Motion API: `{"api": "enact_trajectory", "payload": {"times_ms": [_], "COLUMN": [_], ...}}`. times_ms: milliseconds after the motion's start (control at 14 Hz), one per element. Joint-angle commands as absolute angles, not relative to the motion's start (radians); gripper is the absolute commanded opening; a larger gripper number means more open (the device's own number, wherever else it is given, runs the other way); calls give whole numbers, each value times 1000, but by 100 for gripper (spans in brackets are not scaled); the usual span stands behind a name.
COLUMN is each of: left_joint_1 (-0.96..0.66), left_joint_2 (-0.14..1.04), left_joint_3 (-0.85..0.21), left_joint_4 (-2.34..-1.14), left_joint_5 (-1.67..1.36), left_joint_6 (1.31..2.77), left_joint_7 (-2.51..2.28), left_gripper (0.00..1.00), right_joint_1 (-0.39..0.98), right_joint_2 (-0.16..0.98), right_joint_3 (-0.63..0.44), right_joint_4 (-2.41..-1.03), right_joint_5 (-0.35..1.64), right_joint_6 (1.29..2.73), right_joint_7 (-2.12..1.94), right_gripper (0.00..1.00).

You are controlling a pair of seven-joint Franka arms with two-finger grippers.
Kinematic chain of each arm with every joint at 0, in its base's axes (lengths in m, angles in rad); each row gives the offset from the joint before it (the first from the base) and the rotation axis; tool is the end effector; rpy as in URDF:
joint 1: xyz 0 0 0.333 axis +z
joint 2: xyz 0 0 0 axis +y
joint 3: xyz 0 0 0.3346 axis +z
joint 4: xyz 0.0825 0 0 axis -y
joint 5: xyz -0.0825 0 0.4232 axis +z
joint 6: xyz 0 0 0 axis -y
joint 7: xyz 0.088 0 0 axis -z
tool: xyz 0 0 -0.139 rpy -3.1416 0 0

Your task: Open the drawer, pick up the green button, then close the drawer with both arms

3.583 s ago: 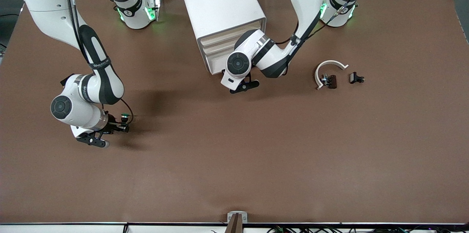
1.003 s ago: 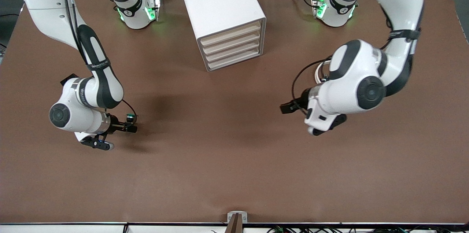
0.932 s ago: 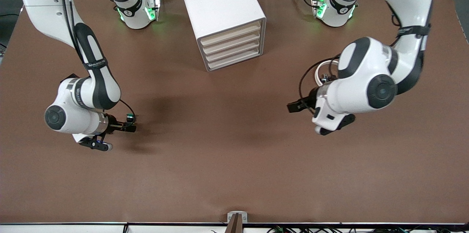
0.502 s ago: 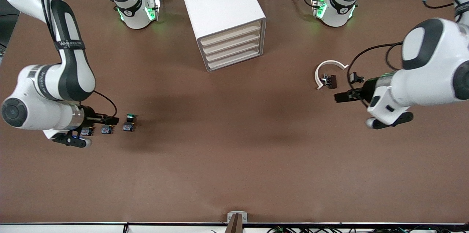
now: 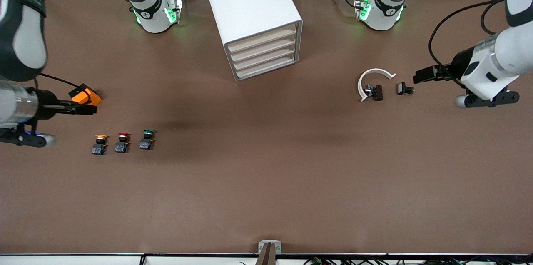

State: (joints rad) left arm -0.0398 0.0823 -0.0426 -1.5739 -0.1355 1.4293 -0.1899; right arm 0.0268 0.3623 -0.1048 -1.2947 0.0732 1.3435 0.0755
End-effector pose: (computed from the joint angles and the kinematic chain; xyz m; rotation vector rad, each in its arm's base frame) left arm 0.5894 -0.0682 0.5520 3.0081 0.1557 -0.3686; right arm 0.6646 -0.0297 0.5041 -3.0599 0.2257 0.4820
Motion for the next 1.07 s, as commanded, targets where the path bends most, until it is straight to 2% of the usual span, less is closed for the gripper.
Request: {"api": "enact_trajectory", "payload": {"times_ms": [0,143,430,573,860,1003], "left_joint_1": [-54,-43,9,17,9,3], "left_joint_2": [-33,-108,-276,-272,-148,-126], "left_joint_3": [-6,-8,-12,-15,-14,-17], "left_joint_4": [-1696,-1800,-2024,-1999,-1814,-1776], "left_joint_5": [-50,-18,-18,-20,-20,-20], "left_joint_6": [1479,1561,1744,1772,1761,1749], "left_joint_7": [-140,-74,9,29,22,14], "left_gripper": [100,100,100,100,100,100], "right_joint_1": [-23,-50,-54,-54,-54,-60], "right_joint_2": [361,362,327,288,197,161], "right_joint_3": [-92,-92,-89,-87,-86,-90], "right_joint_4": [-1188,-1119,-1114,-1117,-1118,-1120], "right_joint_5": [67,67,77,80,74,71], "right_joint_6": [1269,1223,1209,1200,1131,1071], "right_joint_7": [32,32,58,60,54,38], "right_gripper": [100,100,100,100,100,100]}}
